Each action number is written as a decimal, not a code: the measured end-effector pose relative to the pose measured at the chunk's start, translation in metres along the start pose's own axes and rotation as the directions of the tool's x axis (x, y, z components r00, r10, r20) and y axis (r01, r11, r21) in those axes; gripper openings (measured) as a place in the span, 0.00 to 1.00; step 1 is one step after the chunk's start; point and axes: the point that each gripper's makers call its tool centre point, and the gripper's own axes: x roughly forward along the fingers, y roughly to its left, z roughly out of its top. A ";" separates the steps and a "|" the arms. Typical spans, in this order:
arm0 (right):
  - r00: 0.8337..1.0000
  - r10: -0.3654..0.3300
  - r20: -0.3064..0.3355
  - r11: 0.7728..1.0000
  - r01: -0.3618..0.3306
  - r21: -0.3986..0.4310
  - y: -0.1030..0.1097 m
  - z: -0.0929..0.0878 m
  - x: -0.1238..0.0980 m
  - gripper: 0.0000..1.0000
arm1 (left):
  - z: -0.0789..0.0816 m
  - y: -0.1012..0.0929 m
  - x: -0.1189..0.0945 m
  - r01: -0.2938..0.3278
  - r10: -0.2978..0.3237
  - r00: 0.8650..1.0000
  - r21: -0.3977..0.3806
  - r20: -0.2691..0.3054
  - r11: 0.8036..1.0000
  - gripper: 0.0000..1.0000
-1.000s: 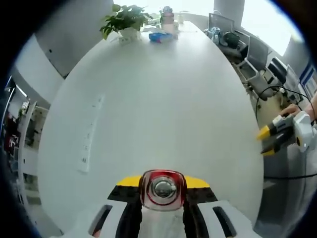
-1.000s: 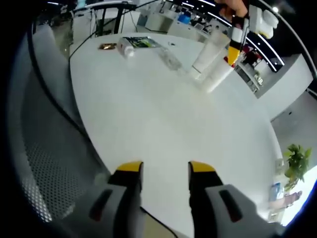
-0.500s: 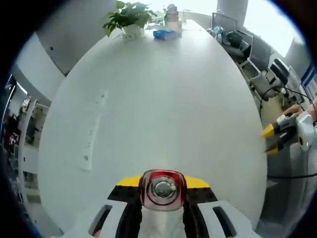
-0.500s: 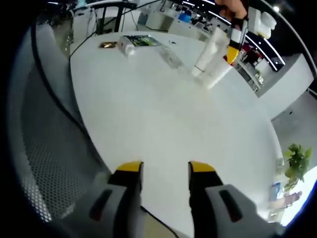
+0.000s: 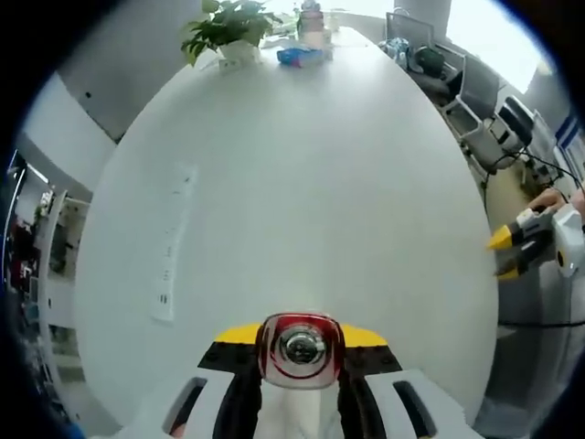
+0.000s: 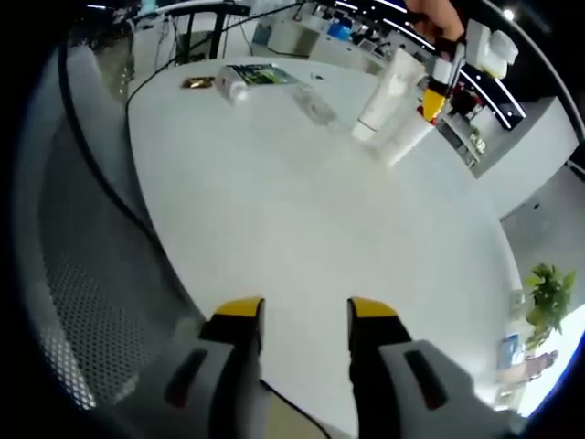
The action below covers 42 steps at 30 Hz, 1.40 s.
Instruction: Arrange the skincare products in the storage area until every visible bottle or jar stands upright without overlapping.
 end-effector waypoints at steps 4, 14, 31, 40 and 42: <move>1.000 0.001 0.001 1.000 -0.001 -0.002 0.000 0.000 0.000 0.37 | -0.002 0.000 0.000 -0.004 0.004 1.000 0.012 -0.008 1.000 0.31; 1.000 0.005 0.005 1.000 -0.005 -0.008 0.001 0.001 0.000 0.37 | -0.007 0.000 -0.001 -0.043 0.043 0.999 0.029 -0.029 0.999 0.32; 0.999 0.042 0.023 0.999 -0.042 -0.025 0.009 0.004 0.001 0.37 | 0.002 0.008 -0.065 -0.312 0.345 0.923 -0.192 0.170 0.930 0.62; 0.996 0.077 0.039 0.997 -0.076 -0.027 0.015 0.008 0.001 0.39 | -0.017 -0.010 -0.107 -0.389 0.493 0.832 -0.367 0.252 0.845 0.74; 0.996 0.087 0.031 0.996 -0.086 -0.026 0.017 0.007 0.001 0.40 | -0.026 -0.015 -0.112 -0.391 0.502 0.829 -0.386 0.247 0.835 0.75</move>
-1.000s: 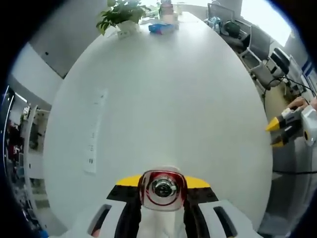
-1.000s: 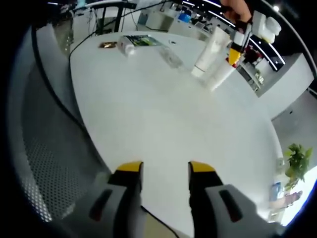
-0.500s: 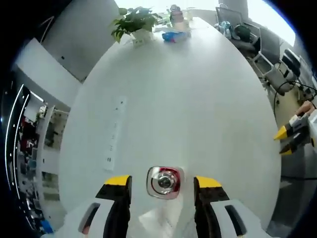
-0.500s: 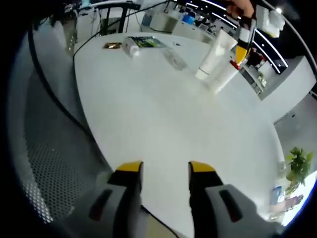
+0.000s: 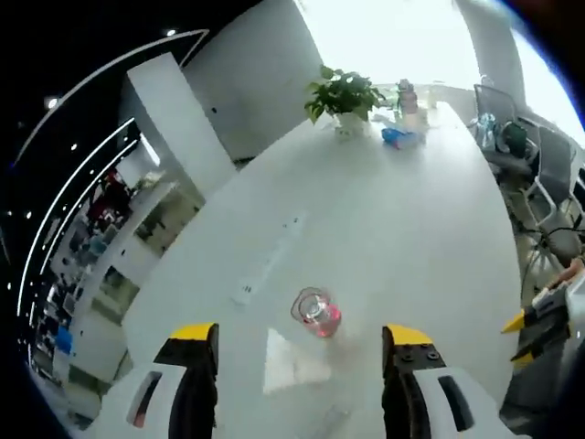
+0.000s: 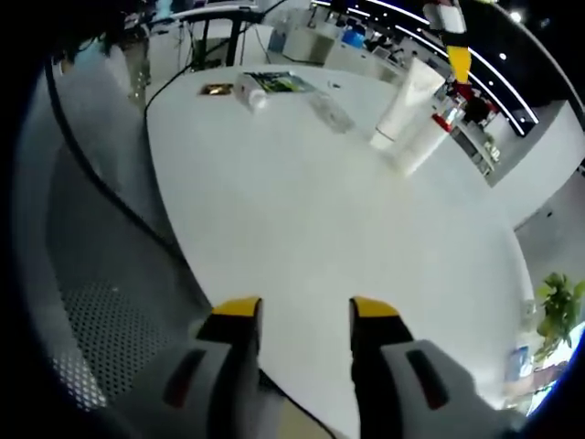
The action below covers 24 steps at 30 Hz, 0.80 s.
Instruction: Arrange the skincare products in the storage area until every visible bottle or jar stands upright without overlapping.
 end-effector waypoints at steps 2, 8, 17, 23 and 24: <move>1.000 0.013 -0.007 1.000 -0.013 0.003 0.003 -0.002 0.001 0.40 | -0.005 0.005 -0.011 -0.031 0.031 0.999 -0.033 0.016 0.999 0.75; 0.997 0.045 -0.056 0.999 -0.045 0.002 0.009 -0.009 0.003 0.40 | -0.014 0.012 -0.038 -0.064 0.073 0.995 -0.123 0.069 0.990 0.77; 0.990 0.064 -0.128 0.997 -0.068 -0.026 0.016 -0.020 0.004 0.41 | -0.045 0.020 -0.068 -0.065 0.088 0.992 -0.227 0.092 0.972 0.77; 0.983 0.050 -0.175 0.999 -0.053 -0.012 0.012 -0.029 0.005 0.41 | -0.048 0.025 -0.062 -0.029 0.049 0.996 -0.238 0.078 0.971 0.77; 0.984 0.048 -0.170 0.999 -0.050 -0.011 0.011 -0.028 0.004 0.41 | -0.049 0.026 -0.059 -0.023 0.043 0.996 -0.237 0.077 0.971 0.77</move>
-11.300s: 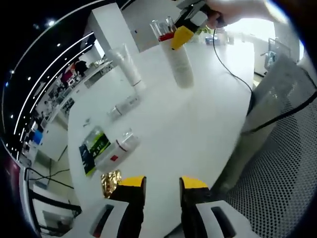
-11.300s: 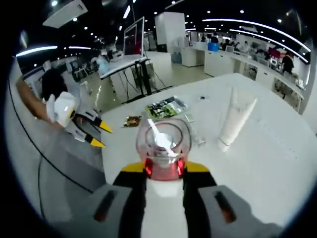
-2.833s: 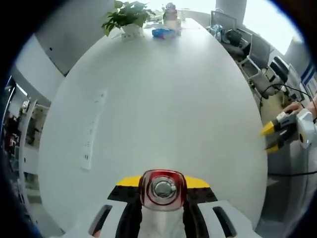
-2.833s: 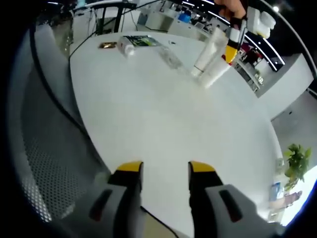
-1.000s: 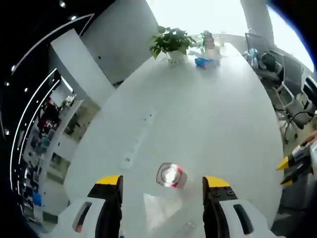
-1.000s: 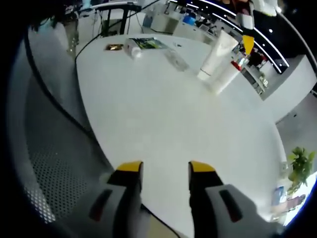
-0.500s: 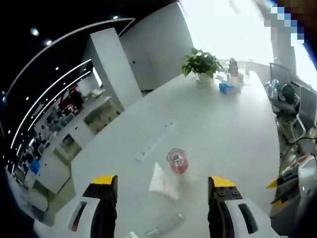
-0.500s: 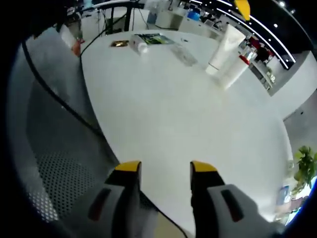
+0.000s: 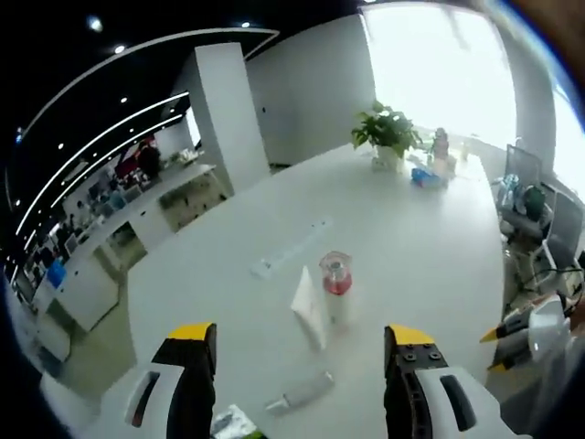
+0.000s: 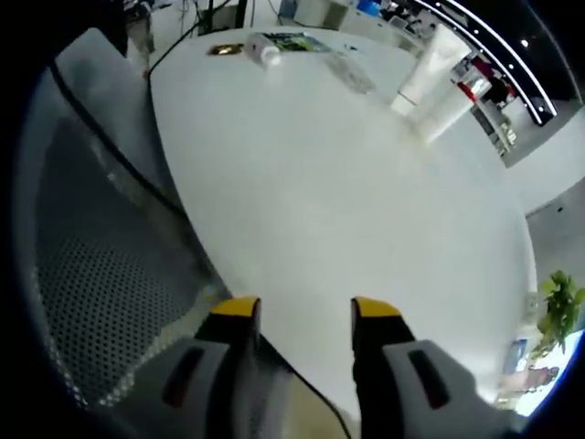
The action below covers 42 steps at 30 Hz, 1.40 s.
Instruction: Arrange the skincare products in the storage area until every visible bottle or jar stands upright without overlapping.
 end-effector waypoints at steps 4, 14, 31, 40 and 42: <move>0.998 -0.015 0.053 0.999 0.014 0.030 -0.005 0.008 -0.003 0.42 | -0.008 0.006 0.016 0.026 -0.025 0.999 0.006 -0.039 1.000 0.77; 0.996 -0.044 0.082 0.997 0.039 0.059 -0.013 0.009 -0.004 0.44 | -0.012 -0.003 0.068 0.161 -0.156 0.979 0.030 -0.129 0.987 0.70; 0.995 -0.049 0.086 0.997 0.043 0.066 -0.016 0.006 -0.003 0.44 | -0.026 -0.016 0.112 0.307 -0.268 0.900 0.064 -0.343 0.950 0.25; 0.995 -0.055 0.089 0.997 0.049 0.063 -0.017 0.007 -0.003 0.44 | -0.032 -0.016 0.122 0.332 -0.259 0.890 0.142 -0.374 0.933 0.20; 0.995 -0.055 0.087 0.997 0.050 0.060 -0.017 0.007 -0.003 0.44 | -0.029 -0.019 0.124 0.347 -0.270 0.889 0.159 -0.371 0.924 0.15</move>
